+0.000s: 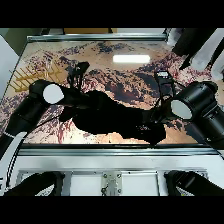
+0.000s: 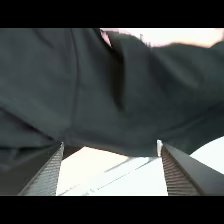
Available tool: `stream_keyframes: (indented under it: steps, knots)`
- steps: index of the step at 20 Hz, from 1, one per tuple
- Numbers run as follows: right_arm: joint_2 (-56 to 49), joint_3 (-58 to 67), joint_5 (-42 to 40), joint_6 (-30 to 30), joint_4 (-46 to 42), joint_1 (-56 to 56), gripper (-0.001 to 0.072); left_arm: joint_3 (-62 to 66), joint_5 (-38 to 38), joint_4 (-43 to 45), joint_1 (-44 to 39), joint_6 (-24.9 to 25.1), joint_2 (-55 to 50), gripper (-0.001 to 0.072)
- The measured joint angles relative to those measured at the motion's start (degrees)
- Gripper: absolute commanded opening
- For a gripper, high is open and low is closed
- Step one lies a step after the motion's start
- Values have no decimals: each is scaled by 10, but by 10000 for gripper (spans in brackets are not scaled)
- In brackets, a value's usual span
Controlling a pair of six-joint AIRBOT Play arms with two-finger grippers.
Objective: Fold the clothes and pants, and hang the long-sleeved shirts on hangers.
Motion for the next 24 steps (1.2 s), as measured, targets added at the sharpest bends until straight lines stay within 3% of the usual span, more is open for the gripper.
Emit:
stream_keyframes:
  steps: [6, 12, 17, 24]
  knots:
    - [-2, 0, 2, 0, 0, 0, 33, 21, -5, 20, 93, 31, 0, 634]
    - [-2, 0, 2, 0, 0, 0, 33, 32, 12, 166, 197, 45, -21, 634]
    - [-2, 0, 2, 0, 0, 0, 33, 74, 30, 282, 265, 50, -119, 633]
    - [-2, 0, 2, 0, 0, 0, 33, 135, 76, 396, 297, 50, -296, 632]
